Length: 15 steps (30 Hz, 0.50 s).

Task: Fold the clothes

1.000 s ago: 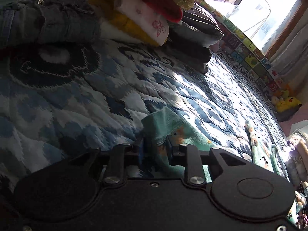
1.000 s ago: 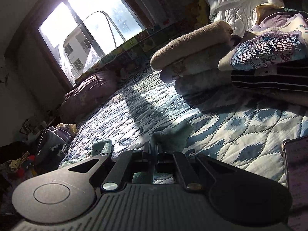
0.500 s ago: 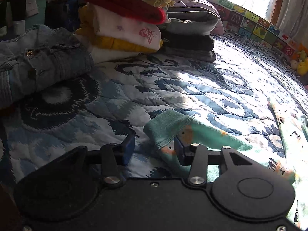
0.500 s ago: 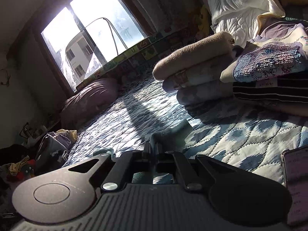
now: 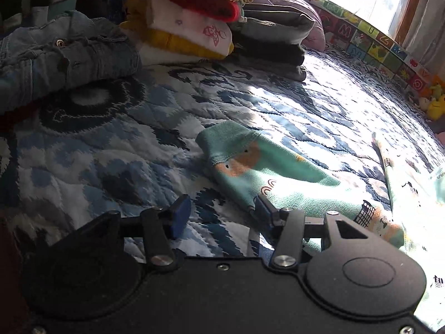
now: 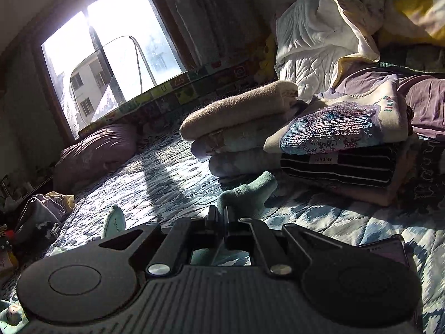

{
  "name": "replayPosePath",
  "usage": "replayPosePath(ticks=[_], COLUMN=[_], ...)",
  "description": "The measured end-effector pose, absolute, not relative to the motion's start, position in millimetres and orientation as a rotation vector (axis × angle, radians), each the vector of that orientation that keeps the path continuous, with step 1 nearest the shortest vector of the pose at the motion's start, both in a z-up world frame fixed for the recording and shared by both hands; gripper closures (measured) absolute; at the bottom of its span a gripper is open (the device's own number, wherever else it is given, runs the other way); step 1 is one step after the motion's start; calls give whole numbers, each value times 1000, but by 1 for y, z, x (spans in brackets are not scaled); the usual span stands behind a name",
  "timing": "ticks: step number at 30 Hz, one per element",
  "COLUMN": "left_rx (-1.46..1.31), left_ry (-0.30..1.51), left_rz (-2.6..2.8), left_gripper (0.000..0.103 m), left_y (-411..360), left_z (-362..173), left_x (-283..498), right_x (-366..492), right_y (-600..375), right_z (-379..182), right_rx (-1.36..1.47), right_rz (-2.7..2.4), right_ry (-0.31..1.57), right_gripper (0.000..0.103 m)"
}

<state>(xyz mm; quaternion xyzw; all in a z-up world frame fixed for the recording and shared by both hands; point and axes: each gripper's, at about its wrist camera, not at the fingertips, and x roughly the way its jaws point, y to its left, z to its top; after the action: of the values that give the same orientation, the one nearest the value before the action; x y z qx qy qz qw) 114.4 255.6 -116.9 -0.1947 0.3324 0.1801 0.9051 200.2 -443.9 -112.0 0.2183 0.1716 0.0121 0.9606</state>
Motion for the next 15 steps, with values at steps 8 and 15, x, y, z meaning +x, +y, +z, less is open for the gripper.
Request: replayPosePath(ticks=[8,15], left_rx=[-389,-412], left_ry=[689,681], left_rz=[372,376], left_gripper=[50,49], left_y=[249,248], left_z=[-120,-117], left_x=[111,107], right_x=[199,200], right_y=[-448,-450], right_z=[-119,-129], right_rx=[364,288], right_rz=[-36,-100], right_ry=[427,490], right_gripper=[97,83])
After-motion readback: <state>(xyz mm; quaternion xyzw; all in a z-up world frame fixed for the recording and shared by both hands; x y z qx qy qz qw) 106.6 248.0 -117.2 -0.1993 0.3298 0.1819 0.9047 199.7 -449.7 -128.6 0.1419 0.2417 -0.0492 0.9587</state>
